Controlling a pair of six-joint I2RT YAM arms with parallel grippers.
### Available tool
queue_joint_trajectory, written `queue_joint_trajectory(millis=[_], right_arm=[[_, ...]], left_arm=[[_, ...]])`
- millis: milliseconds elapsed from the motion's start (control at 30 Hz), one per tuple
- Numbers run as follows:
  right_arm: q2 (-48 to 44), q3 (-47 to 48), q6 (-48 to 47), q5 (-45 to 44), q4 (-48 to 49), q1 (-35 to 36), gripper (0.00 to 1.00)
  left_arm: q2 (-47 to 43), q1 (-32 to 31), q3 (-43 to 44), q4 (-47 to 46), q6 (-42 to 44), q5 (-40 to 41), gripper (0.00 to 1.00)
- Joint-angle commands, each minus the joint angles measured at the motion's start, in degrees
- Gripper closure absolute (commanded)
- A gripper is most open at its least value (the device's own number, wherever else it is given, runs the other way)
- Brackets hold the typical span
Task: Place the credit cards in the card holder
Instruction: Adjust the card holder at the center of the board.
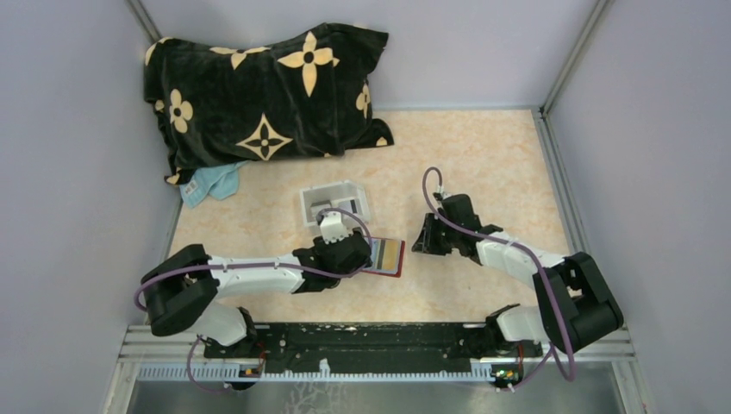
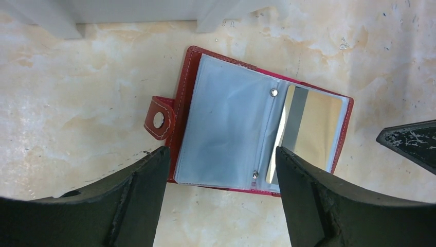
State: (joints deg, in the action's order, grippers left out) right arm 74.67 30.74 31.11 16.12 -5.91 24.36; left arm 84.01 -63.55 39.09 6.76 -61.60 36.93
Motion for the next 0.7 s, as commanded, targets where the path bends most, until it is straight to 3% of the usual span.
queue_joint_trajectory(millis=[0,167,467,667], right_arm=[[-0.6,0.0,0.5,-1.5,2.0,2.1,0.80],[0.3,0.1,0.9,-3.1,2.2,3.2,0.85],[2.9,0.7,2.2,-5.8,3.0,6.0,0.97],[3.8,1.4,2.2,-6.5,2.9,7.1,0.99]], left_arm=[[-2.9,-0.3,-0.9,-0.6,1.7,1.3,0.19],[-4.8,-0.3,-2.2,6.1,-3.0,6.8,0.21],[0.4,-0.3,-2.9,13.6,-11.7,11.6,0.62],[5.8,-0.3,-0.1,16.4,-13.3,11.8,0.68]])
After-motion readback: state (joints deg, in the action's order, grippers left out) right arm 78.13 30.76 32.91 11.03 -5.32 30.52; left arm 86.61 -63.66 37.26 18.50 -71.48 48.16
